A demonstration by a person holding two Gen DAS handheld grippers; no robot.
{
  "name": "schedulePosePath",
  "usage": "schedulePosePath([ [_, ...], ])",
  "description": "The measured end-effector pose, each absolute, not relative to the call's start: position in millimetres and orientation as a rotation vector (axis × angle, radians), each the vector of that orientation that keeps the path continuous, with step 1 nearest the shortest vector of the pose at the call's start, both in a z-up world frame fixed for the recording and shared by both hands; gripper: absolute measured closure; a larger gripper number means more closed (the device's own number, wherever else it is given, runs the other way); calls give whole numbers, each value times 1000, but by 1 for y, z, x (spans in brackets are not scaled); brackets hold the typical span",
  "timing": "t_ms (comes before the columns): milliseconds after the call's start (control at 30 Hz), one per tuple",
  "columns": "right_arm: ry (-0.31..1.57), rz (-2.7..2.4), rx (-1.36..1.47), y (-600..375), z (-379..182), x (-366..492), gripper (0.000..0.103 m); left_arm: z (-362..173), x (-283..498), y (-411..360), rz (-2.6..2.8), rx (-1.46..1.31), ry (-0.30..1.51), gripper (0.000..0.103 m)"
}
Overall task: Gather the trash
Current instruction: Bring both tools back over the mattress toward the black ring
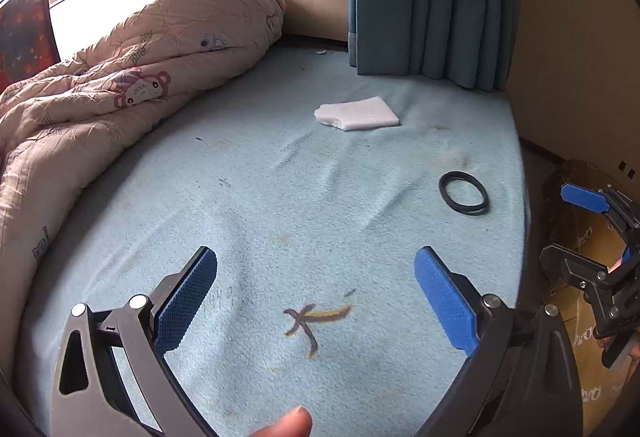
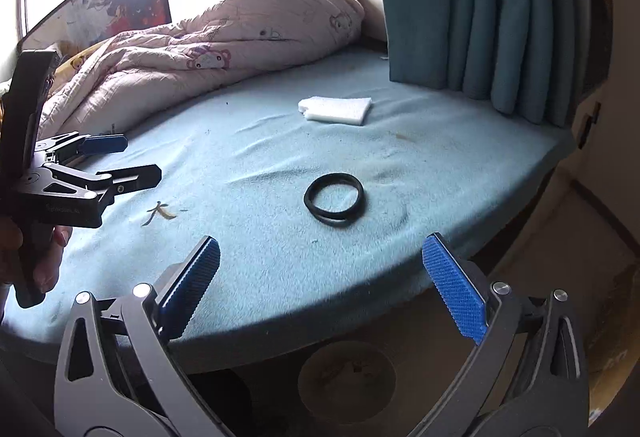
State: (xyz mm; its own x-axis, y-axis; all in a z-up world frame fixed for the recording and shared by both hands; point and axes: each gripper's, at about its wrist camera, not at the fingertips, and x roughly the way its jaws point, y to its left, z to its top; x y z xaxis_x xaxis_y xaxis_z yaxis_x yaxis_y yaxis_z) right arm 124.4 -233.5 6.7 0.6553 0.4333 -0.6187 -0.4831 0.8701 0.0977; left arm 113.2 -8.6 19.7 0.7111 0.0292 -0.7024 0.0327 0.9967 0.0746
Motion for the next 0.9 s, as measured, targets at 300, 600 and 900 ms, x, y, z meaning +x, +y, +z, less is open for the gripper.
schedulePosePath([
  [300, 736, 516, -113, -203, -20, 178, 5, 0, 156, 5, -18, 86, 820, 6],
  [600, 728, 525, -144, -194, -34, 202, 7, -19, 179, 8, -60, 69, 868, 6],
  [900, 693, 483, -184, -207, -32, 205, 62, -25, 179, 9, -98, 44, 905, 6],
])
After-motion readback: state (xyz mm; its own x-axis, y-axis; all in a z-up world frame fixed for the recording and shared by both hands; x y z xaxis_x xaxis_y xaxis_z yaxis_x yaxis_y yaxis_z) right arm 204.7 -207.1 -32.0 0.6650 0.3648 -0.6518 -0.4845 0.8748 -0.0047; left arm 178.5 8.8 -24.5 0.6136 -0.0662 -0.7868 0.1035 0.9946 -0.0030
